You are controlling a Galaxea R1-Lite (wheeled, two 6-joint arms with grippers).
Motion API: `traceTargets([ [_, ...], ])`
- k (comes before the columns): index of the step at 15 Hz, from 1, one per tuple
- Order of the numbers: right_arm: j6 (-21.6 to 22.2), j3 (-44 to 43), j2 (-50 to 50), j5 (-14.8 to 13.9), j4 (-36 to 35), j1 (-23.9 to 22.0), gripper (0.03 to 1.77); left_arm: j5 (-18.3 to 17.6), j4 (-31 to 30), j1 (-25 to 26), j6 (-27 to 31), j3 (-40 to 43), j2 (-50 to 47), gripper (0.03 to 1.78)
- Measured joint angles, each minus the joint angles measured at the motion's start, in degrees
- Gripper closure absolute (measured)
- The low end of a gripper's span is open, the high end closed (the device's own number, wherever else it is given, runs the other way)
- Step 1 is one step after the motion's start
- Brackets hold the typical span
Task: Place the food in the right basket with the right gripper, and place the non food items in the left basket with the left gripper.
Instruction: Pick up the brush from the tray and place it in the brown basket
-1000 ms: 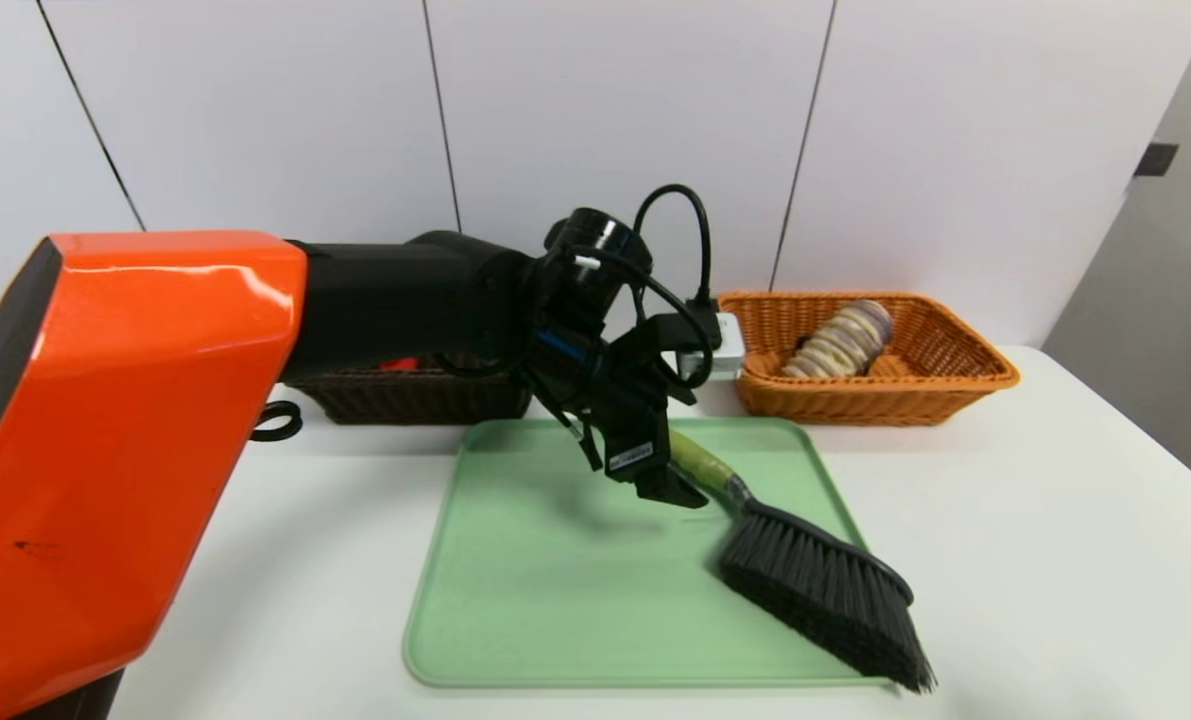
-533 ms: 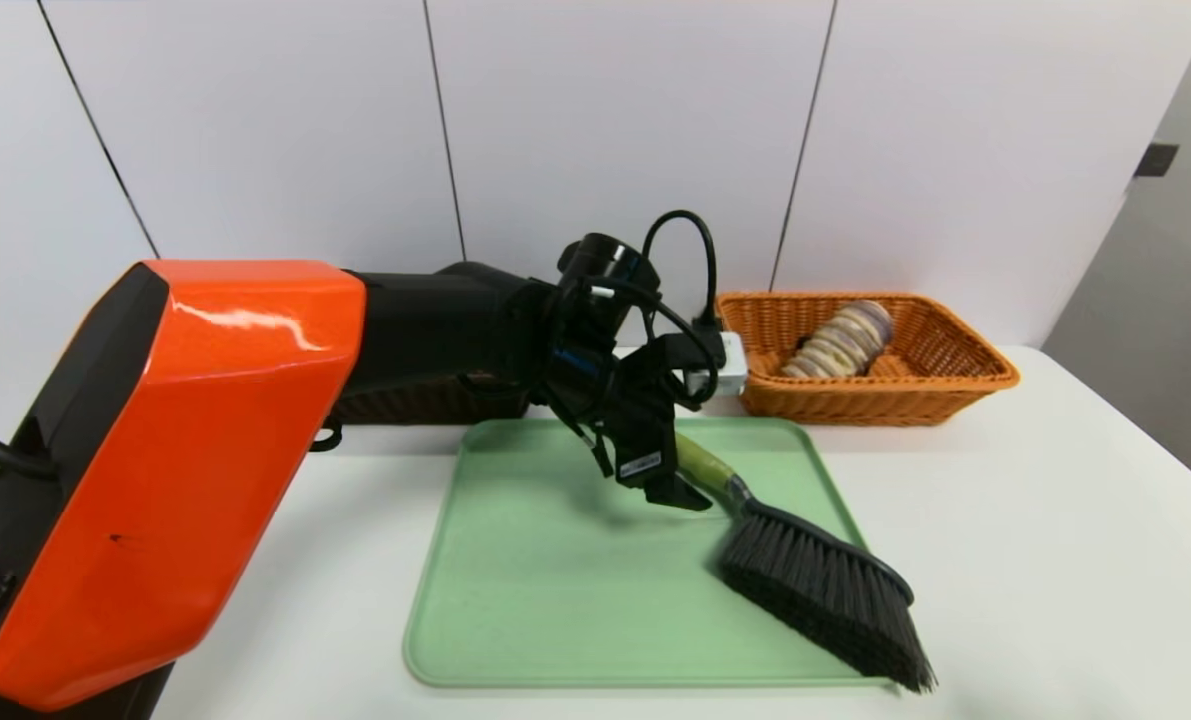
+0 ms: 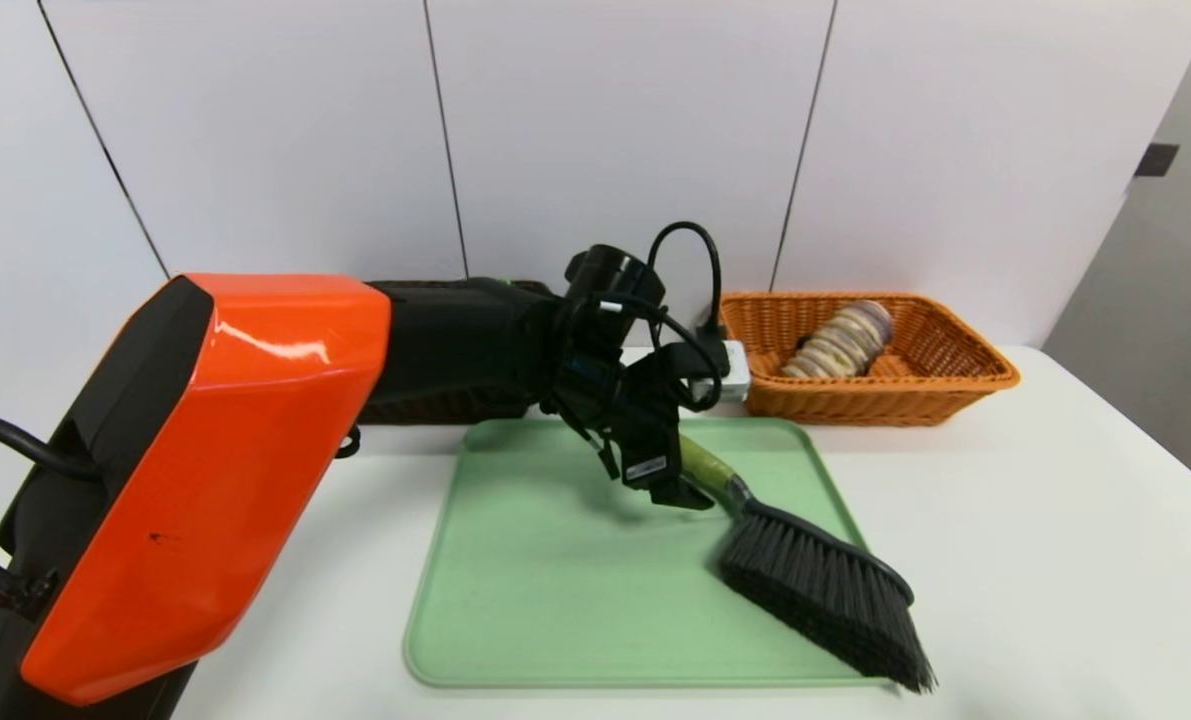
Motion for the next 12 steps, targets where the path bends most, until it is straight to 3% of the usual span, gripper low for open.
traceTargets([
  [12,-0.09,1.83,-0.96,0.0,0.05,0.0,0.09,-1.13,-0.06,-0.49,-3.75,-0.11,1.69,0.12],
])
